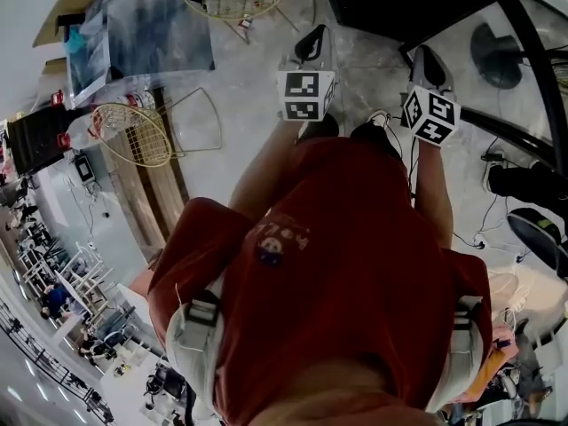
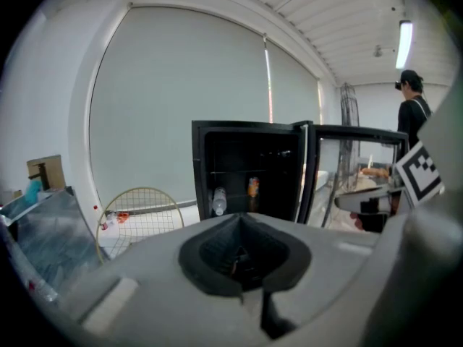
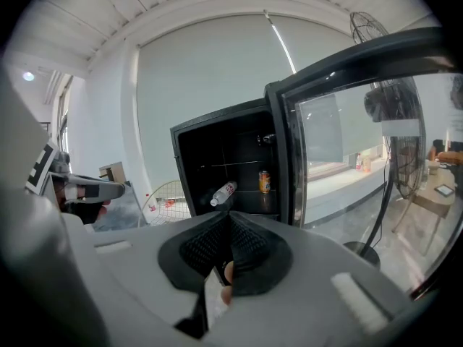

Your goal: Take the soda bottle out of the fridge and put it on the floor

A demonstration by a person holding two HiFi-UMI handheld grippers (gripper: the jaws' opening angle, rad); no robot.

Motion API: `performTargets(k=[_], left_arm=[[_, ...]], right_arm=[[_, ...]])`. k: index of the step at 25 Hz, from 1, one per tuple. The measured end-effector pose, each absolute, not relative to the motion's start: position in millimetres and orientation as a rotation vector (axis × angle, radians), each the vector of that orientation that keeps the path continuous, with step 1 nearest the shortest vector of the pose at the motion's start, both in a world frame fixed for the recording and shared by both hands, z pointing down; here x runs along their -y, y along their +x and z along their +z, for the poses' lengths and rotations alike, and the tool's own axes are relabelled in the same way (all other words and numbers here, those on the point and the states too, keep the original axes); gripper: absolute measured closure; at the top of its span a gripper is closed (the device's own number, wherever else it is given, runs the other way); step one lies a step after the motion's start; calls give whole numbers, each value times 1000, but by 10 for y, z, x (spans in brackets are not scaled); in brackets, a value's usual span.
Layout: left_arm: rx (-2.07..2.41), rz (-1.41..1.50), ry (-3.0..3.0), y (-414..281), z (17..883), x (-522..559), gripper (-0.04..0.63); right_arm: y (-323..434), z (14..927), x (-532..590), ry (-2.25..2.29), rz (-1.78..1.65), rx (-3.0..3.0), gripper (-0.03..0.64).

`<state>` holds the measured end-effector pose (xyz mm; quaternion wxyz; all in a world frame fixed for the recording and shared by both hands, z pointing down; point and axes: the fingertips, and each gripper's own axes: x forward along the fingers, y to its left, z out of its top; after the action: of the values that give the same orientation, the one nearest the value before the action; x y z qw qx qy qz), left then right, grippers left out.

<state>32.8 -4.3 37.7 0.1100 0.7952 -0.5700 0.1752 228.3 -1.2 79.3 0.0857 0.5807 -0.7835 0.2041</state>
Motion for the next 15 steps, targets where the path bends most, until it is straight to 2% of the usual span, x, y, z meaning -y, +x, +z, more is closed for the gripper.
performTargets(k=[10, 15], left_arm=[[1676, 567, 2336, 560, 590, 57, 597], [1618, 560, 2345, 412, 775, 92, 597]], right_arm=[[2389, 1122, 90, 1654, 630, 2362, 620], [2228, 1221, 83, 1674, 627, 2361, 620]])
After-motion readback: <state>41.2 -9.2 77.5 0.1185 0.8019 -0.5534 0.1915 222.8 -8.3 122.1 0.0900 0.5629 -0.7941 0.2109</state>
